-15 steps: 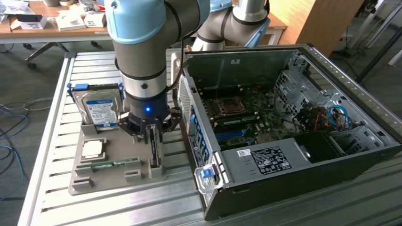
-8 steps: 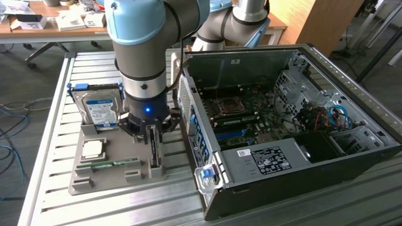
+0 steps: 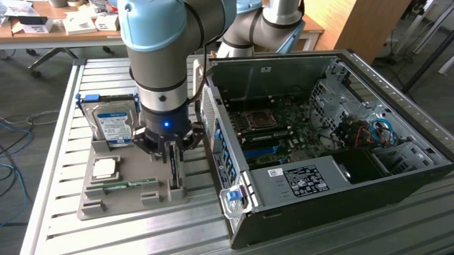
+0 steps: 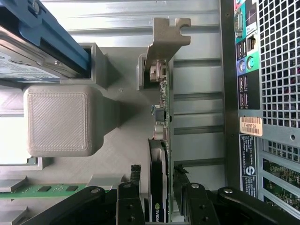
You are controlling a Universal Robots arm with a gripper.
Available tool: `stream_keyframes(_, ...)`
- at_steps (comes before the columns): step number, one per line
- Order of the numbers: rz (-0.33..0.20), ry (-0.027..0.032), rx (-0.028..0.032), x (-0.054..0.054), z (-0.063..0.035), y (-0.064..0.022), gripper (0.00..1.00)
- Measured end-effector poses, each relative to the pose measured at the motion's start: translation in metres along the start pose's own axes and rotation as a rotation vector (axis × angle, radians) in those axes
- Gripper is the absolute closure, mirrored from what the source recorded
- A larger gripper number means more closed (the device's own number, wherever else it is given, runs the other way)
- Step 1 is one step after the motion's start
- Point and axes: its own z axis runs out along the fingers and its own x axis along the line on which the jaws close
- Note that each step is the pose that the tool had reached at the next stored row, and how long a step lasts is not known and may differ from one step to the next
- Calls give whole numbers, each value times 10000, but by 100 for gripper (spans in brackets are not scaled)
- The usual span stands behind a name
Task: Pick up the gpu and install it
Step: 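Pick up the gpu and move the gpu toward the slot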
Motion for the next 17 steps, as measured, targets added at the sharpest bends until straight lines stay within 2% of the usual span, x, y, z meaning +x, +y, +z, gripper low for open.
stream_keyframes(10,0,0,1,0,4,0,58)
stream_keyframes(12,0,1,1,0,4,0,60)
stream_keyframes(13,1,1,1,0,4,0,67)
stream_keyframes(17,0,1,1,0,4,0,67)
